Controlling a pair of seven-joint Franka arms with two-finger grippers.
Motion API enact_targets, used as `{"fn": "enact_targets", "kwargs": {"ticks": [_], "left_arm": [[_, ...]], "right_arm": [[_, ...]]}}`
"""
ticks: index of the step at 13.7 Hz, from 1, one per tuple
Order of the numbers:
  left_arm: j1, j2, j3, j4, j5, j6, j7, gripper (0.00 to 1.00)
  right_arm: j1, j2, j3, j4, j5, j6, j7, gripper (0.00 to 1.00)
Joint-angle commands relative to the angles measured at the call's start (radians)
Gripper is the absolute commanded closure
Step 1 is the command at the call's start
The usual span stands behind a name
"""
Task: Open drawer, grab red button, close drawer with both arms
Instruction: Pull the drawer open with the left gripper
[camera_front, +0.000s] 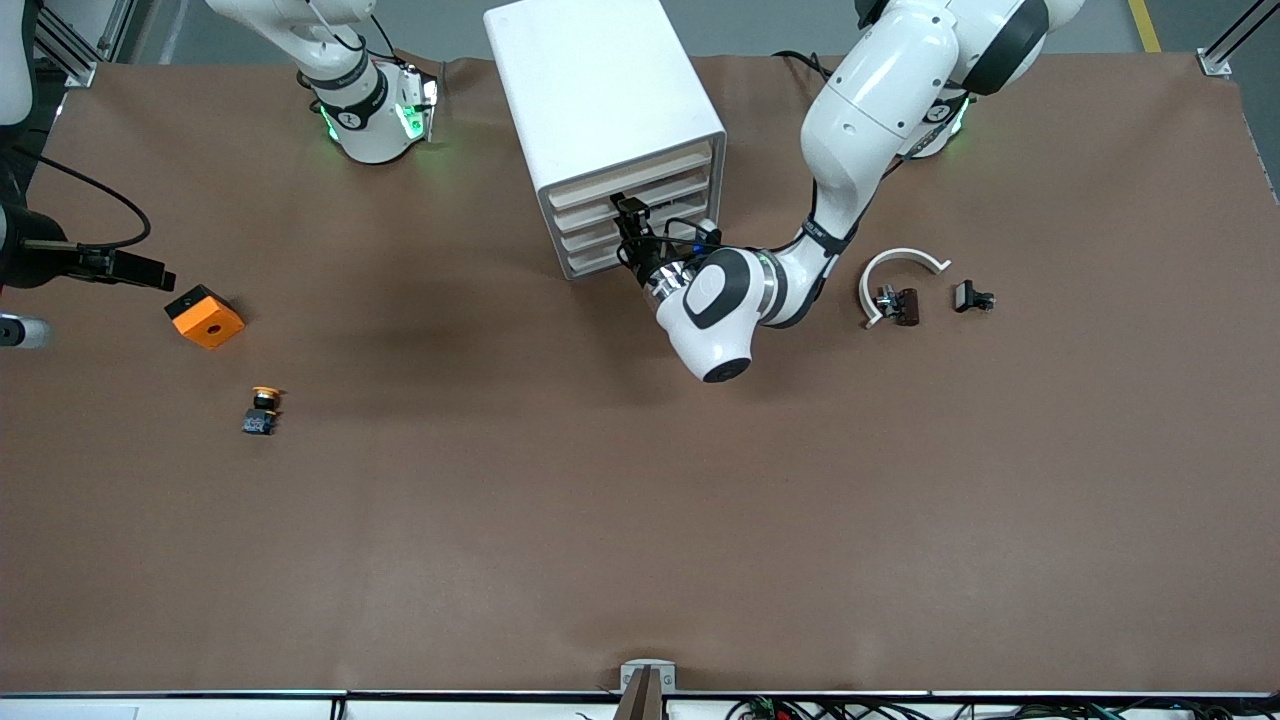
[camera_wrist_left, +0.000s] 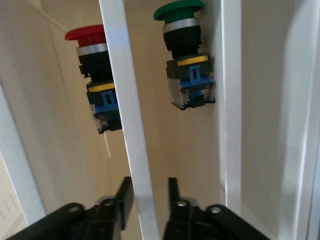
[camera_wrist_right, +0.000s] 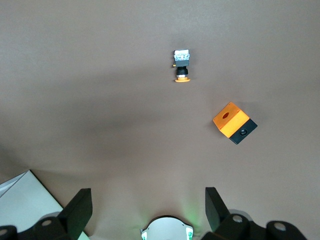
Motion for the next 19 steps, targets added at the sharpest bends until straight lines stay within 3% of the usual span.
{"fn": "enact_targets", "kwargs": {"ticks": [1,9,14,19], "left_arm": [[0.002,0.011,0.0,0.01,0.011,-0.02,-0.013,1.0],[0.069,0.01,0.011,0.024,0.007,-0.02,-0.012,1.0],[0.111,0.042,0.021,0.082,0.008,-0.004,0.013,0.98],[0.148,0.036,0.043,0.107,0.005,-0.002,0.015,0.98]], "right_arm": [[-0.007,0.01,0.001,0.019,0.01,-0.01,-0.002,0.0],[-0.006,0.01,0.001,0.019,0.011,-0.01,-0.001,0.0],[-0.003,0.01,0.001,0.022,0.011,-0.009,0.01,0.0],[0.049,0.008,0.007,0.025,0.011,-0.013,0.271,0.0]]}}
